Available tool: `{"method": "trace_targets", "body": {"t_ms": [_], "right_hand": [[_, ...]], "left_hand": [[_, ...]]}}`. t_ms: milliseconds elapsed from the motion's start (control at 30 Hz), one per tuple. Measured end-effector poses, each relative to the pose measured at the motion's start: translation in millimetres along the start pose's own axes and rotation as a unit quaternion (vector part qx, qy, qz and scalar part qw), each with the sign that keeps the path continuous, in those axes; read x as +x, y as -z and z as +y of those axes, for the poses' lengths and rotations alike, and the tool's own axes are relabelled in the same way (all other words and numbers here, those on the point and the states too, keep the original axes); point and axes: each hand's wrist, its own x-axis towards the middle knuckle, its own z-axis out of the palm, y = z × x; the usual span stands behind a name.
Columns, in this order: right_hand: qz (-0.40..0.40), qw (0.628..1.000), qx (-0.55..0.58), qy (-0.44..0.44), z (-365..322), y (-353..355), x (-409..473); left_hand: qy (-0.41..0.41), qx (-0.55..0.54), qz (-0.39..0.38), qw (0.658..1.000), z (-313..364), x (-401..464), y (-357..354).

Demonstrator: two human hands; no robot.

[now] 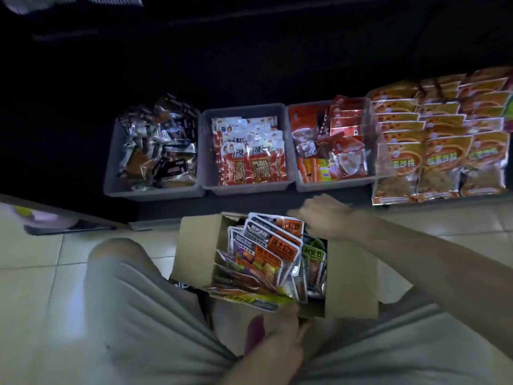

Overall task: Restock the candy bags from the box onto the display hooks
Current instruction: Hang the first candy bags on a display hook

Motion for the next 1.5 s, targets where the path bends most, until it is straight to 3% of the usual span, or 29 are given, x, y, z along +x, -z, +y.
{"method": "trace_targets", "body": {"t_ms": [100, 200, 233, 300, 500, 667, 833, 933, 1000, 1133, 1233, 1433, 1500], "right_hand": [[-0.005, 1.0, -0.009, 0.014, 2, -30, 22], [0.028, 1.0, -0.008, -0.002, 19, -54, 44], [0.045, 0.999, -0.008, -0.004, 26, -59, 49], [0.066, 0.998, 0.015, -0.011, 37, -68, 55], [0.059, 0.99, 0.05, -0.12, 55, -82, 47], [0.031, 0.985, 0.035, -0.166, 43, -90, 37], [0.067, 0.977, -0.025, -0.202, 26, -81, 23], [0.072, 0.971, 0.0, -0.23, 22, -76, 0], [0.099, 0.959, 0.077, -0.254, 14, -71, -18], [0.199, 0.904, 0.232, -0.298, -12, -61, -38], [0.268, 0.854, 0.337, -0.293, -38, -58, -36], [0.279, 0.804, 0.462, -0.249, -71, -56, -30], [0.25, 0.789, 0.506, -0.244, -72, -58, -31]], "left_hand": [[0.017, -0.012, 0.003, 1.0, -10, 28, -7], [0.009, -0.053, -0.058, 0.997, -22, 70, -20], [0.011, -0.023, -0.059, 0.998, -24, 76, -25], [0.029, -0.033, -0.128, 0.991, -14, 61, -32], [0.031, 0.096, -0.195, 0.976, -1, 74, -51], [0.04, 0.153, -0.25, 0.955, 14, 90, -12], [0.013, 0.245, -0.277, 0.929, 48, 75, 23], [-0.063, 0.347, -0.309, 0.883, 69, 44, 44], [-0.153, 0.397, -0.309, 0.85, 84, 22, 52], [-0.367, 0.427, -0.232, 0.793, 111, 5, 58], [-0.517, 0.501, -0.142, 0.68, 129, 12, 65], [-0.531, 0.673, -0.092, 0.506, 148, 49, 62], [-0.517, 0.711, -0.08, 0.47, 149, 56, 57]]}}
